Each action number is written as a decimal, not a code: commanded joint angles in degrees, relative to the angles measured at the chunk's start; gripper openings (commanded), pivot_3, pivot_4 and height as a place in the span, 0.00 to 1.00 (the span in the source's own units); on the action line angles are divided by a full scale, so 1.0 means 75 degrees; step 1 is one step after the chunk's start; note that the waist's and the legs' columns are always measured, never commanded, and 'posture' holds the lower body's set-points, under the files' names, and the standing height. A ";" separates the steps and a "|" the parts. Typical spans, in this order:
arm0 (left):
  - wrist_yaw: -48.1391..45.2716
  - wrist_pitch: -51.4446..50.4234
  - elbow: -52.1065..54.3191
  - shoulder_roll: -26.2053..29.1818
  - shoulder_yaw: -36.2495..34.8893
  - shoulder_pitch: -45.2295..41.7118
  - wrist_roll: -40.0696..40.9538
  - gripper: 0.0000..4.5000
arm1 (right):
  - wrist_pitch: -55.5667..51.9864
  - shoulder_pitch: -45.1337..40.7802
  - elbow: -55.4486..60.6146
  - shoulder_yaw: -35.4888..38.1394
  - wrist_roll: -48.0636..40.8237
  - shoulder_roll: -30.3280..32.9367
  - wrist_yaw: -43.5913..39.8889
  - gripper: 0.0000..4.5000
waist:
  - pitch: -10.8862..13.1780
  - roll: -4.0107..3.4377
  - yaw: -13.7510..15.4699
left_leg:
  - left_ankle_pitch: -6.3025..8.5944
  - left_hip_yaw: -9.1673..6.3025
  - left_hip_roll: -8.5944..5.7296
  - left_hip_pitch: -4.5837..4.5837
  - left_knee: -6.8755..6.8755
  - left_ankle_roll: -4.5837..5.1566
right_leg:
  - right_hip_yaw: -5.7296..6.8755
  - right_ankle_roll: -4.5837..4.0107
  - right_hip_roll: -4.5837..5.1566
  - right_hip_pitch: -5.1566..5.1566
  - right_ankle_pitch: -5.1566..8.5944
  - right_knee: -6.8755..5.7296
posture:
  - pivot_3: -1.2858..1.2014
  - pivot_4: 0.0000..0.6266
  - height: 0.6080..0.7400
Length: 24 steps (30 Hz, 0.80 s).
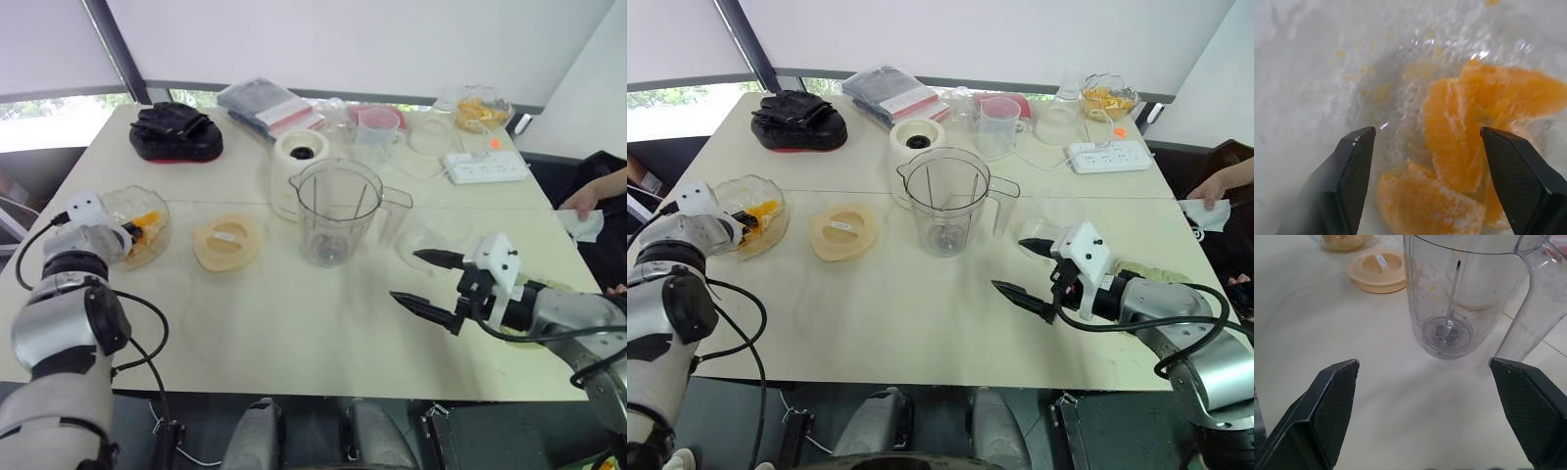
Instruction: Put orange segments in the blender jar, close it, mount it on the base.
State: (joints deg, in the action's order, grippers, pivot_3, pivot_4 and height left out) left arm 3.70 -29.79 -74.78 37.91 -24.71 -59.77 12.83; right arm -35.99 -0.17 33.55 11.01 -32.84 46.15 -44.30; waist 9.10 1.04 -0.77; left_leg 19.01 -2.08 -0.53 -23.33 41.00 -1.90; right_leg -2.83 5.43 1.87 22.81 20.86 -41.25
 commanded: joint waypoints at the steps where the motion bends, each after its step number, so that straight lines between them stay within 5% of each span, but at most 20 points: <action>1: -0.0072 -0.0009 -0.0030 0.0037 -0.0126 -0.0267 0.0083 0.79 | 0.0128 -0.0114 0.0111 0.0046 -0.0003 0.0031 -0.0031 1.00 | 0.0000 0.0000 0.0003 | 0.0000 0.0000 0.0000 0.0000 0.0000 0.0000 | 0.0000 0.0000 0.0000 0.0000 0.0000 0.0000 | 0.52 0.24 1.00; 24: 0.0327 -0.0142 -0.0219 -0.0054 -0.0406 -0.0536 0.0221 0.79 | 0.0100 -0.0190 0.0118 0.0035 0.0203 0.0034 0.0074 1.00 | 0.0000 0.0001 0.0016 | -0.0002 0.0000 -0.0001 -0.0001 0.0002 -0.0004 | 0.0000 0.0000 0.0001 -0.0001 0.0000 0.0000 | 0.52 0.24 1.00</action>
State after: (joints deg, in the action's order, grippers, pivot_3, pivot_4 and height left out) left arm 5.60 -31.56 -76.43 37.11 -26.81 -62.07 14.30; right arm -36.07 -0.78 33.45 10.65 -31.53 46.17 -43.97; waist 9.10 1.05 -0.65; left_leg 18.98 -2.07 -0.54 -23.34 41.02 -1.94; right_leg -2.83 5.43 1.88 22.80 20.86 -41.25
